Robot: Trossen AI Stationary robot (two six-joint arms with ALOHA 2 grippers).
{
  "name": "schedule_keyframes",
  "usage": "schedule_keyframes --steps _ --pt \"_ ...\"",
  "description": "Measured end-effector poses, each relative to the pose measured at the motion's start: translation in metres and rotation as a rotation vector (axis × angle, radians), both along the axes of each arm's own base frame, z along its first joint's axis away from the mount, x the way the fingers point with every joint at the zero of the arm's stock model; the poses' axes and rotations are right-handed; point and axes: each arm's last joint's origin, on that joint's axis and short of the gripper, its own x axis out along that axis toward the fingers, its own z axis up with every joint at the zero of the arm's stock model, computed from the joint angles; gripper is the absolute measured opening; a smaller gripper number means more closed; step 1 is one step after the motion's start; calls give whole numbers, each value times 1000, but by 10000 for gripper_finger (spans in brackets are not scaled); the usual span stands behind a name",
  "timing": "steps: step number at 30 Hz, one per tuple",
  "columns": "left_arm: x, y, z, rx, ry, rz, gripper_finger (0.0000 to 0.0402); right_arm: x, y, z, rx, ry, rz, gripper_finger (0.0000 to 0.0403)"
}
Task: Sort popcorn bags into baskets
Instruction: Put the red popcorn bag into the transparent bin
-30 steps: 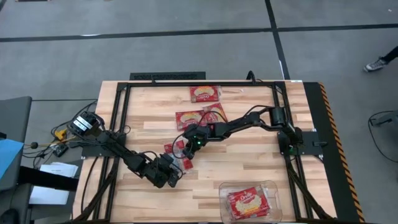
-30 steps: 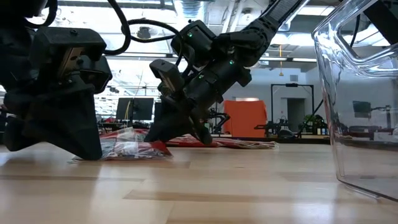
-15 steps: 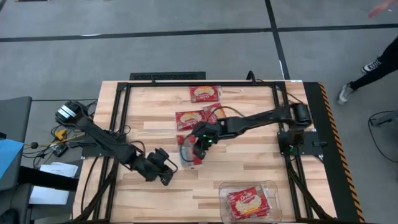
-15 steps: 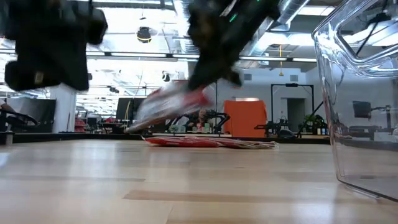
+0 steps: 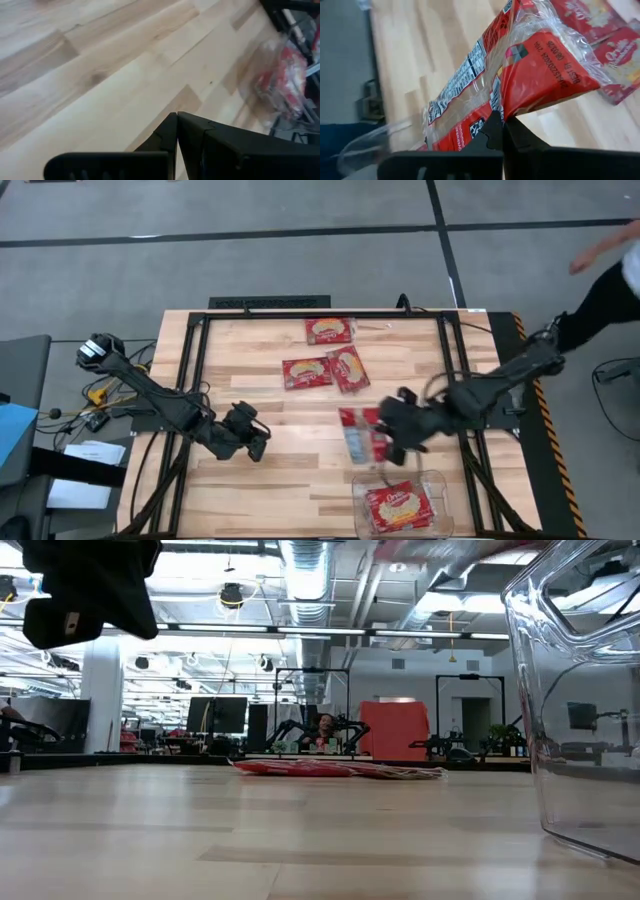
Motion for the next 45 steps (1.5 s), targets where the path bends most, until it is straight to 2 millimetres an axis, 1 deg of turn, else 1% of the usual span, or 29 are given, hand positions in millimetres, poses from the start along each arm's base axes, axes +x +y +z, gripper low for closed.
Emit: schedule_keyframes --steps 5,7,10,13,16,19,22,27,30,34,38,41,45 --pt "0 0 0 2 6 1 0 -40 24 7 4 44 127 3" --pt "0 0 0 0 7 0 0 -54 30 9 -2 101 135 3" --pt "0 0 0 -11 4 9 0 -67 41 16 -43 182 184 3" --pt "0 0 0 -13 3 13 0 -71 55 26 -78 232 318 3" --pt "0 0 0 -13 4 12 0 -68 71 33 -77 236 451 3" --pt "-1 1 -1 -7 10 13 0 -56 82 34 -62 254 555 3" --pt "-1 1 -1 0 12 17 0 -40 97 22 -73 300 696 3" --pt "-2 1 -3 12 30 17 0 -16 106 -3 -81 399 888 5" --pt "-3 2 -4 24 39 22 0 1 107 -18 -70 447 979 3" --pt "-3 2 -4 30 44 24 0 15 105 -29 -74 451 1095 6" --pt "-3 3 -4 31 45 24 0 25 99 -30 -77 402 1158 15" --pt "-3 3 -4 32 46 24 0 36 93 -28 -78 338 1160 11" --pt "-4 3 -5 36 51 24 0 42 86 -28 -60 328 1164 7"
